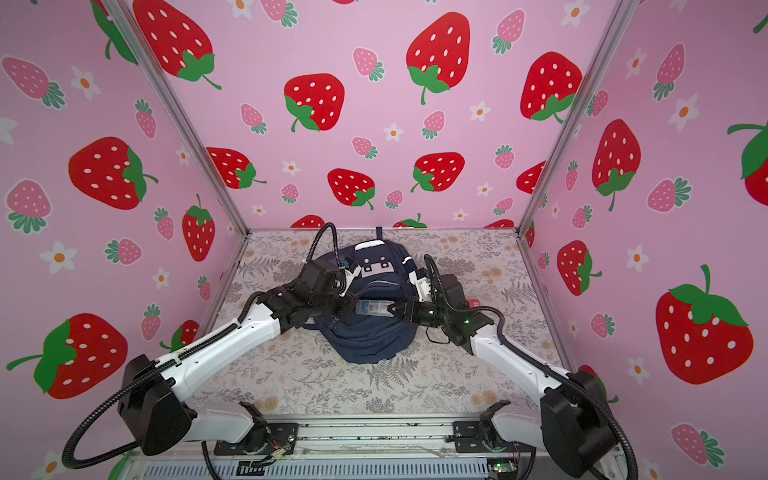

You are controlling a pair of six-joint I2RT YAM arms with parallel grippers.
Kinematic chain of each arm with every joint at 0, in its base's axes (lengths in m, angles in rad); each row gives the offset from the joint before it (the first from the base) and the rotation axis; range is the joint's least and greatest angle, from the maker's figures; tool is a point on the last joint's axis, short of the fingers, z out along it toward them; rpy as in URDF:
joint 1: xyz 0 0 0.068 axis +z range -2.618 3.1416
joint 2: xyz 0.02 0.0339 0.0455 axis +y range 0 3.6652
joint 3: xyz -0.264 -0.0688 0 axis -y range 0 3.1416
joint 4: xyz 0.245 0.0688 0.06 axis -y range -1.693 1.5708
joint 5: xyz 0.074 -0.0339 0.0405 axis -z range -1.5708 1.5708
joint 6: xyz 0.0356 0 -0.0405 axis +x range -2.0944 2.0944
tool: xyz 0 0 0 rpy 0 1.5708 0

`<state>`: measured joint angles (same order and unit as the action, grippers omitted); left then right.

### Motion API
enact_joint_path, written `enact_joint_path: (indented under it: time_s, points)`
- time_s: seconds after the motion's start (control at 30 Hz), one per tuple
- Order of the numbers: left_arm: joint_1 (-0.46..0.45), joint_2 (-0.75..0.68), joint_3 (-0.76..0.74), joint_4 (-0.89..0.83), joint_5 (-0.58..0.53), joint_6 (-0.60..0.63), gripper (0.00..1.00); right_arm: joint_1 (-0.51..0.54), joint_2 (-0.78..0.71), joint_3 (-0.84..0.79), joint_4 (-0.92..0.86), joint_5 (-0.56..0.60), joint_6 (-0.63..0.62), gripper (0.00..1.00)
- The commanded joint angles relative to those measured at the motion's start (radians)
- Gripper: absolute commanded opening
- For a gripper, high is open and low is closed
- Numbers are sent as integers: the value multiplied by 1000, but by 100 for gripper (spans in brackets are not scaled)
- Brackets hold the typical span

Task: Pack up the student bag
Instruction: 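Insert the compass box into the open pocket with the right gripper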

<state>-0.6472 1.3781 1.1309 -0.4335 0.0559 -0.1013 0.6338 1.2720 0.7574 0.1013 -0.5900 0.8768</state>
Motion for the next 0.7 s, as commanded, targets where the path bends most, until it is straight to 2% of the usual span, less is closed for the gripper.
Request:
enact_joint_path:
  time_s: [0.0, 0.5, 0.6, 0.67]
  points:
    - [6, -45, -6, 59, 69, 6, 0, 26, 58, 48, 78, 33, 42, 8]
    - [29, -90, -68, 102, 158, -1, 0, 71, 264, 118, 177, 121, 122, 14]
    - [28, -96, -72, 100, 156, 4, 0, 75, 293, 141, 173, 145, 126, 22]
    - [30, -97, -74, 93, 142, 3, 0, 74, 310, 153, 161, 167, 131, 34]
